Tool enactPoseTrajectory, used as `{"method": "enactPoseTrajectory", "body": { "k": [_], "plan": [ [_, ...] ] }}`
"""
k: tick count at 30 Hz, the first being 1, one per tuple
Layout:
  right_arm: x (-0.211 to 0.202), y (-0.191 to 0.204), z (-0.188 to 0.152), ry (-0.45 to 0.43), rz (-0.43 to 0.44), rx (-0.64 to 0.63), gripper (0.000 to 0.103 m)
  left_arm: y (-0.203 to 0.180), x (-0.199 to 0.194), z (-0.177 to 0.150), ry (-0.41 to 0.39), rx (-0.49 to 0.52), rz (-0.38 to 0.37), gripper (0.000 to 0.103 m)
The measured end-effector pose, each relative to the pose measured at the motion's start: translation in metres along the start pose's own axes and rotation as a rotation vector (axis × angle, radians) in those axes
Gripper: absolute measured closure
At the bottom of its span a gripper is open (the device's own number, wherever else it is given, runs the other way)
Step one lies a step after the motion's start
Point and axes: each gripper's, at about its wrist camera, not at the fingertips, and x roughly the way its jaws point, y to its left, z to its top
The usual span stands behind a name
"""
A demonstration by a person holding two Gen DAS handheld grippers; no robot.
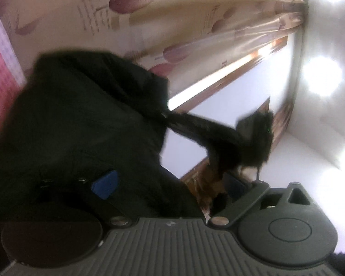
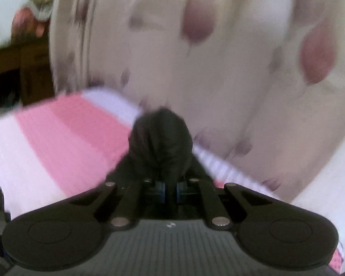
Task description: Fold large clothes
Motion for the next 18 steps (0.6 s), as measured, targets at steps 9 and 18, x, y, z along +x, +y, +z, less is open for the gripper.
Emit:
{"method": "enactPoseTrajectory", "body": {
  "k": [9,18],
  "plan": [
    [-0.064,-0.063,-0.083,-0.134,-0.075,0.285,0.097,-0.012,0.03,-0.004,0.067,0.015,0.073,0.0],
    [-0.089,-0.098,-0.188,-0.23,-0.088,0.616,0.097,-0.016,0.052,-0.019,0.177,0.094,0.1,0.0]
  ]
}}
